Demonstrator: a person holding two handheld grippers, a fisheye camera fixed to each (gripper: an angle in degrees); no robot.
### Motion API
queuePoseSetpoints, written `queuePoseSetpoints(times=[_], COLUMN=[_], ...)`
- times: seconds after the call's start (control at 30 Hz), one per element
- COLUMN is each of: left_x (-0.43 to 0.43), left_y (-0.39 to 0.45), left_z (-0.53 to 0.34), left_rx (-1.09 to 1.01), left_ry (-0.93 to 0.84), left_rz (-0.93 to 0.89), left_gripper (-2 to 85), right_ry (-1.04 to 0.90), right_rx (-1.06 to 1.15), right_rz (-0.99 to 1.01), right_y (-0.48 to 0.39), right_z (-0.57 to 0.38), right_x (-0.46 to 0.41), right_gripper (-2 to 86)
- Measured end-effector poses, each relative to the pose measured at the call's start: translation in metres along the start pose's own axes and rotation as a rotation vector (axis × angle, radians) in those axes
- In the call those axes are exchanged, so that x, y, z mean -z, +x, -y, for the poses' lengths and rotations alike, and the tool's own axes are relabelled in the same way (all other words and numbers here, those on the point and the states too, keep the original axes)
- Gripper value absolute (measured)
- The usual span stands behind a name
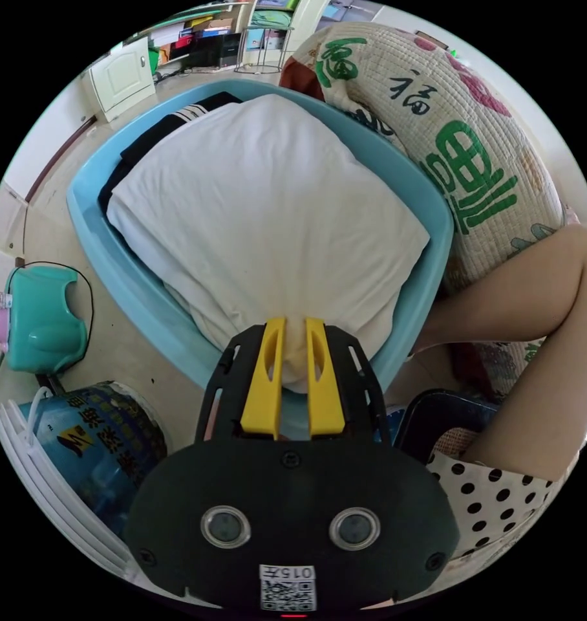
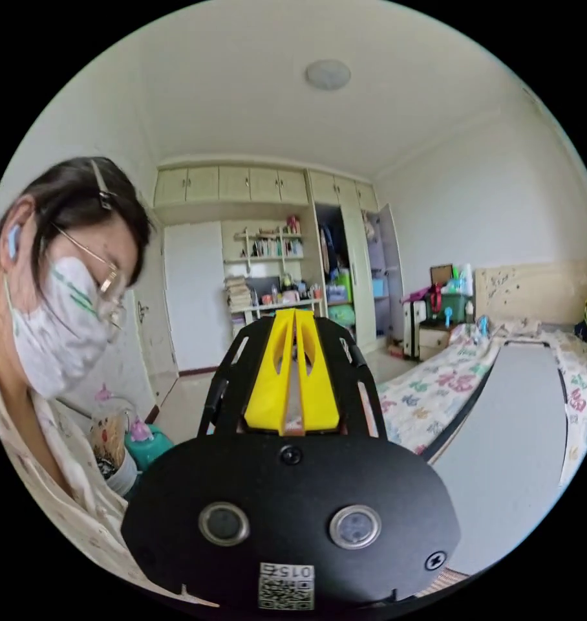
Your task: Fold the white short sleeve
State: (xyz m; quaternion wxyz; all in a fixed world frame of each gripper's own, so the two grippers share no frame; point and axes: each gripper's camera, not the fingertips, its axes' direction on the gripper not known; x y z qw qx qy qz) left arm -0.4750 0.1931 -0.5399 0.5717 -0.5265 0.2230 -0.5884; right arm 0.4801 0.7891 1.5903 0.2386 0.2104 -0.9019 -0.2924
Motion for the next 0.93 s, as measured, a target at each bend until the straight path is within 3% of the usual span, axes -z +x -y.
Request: queuePoseSetpoints(times=[0.17,0.27,0.43,0.73,0.83,0.93], left_x=[0.000,0.000,0.022,0.123,0.156,0.208], left_y=[0.012,0.022,0.030,0.112,0.138,0.192], left_z=[0.024,0.035,0.044,0.084,0.102,0.136], left_rx=[-0.039,-0.045,0.027,-0.035,-0.035,-0.083], left_ry=[-0.030,-0.040,0.012,0.215,0.305,0.461], left_rz=[-0.008,0.006,-0.043,0.052,0.034,0.006], left_gripper=[7.2,7.1,6.4,2.5,1.9,3.8], right_ry=[0.439,0.613,0.767,0.815,0.813,0.650], right_rx=[0.192,0.274,0.493,0.475,0.454,0.349], right_rz=[-0.039,-0.226,-0.352,-0.403,-0.538,-0.744], right_y=[-0.110,-0.179,-0.242,-0.170,-0.117,-0.027], right_z=[0.092,0.115,0.123,0.176,0.182,0.195], right_x=[0.168,0.225,0.256,0.312,0.332,0.345], right_gripper=[2.6,3.6,4.2,2.7,1.3,1.4])
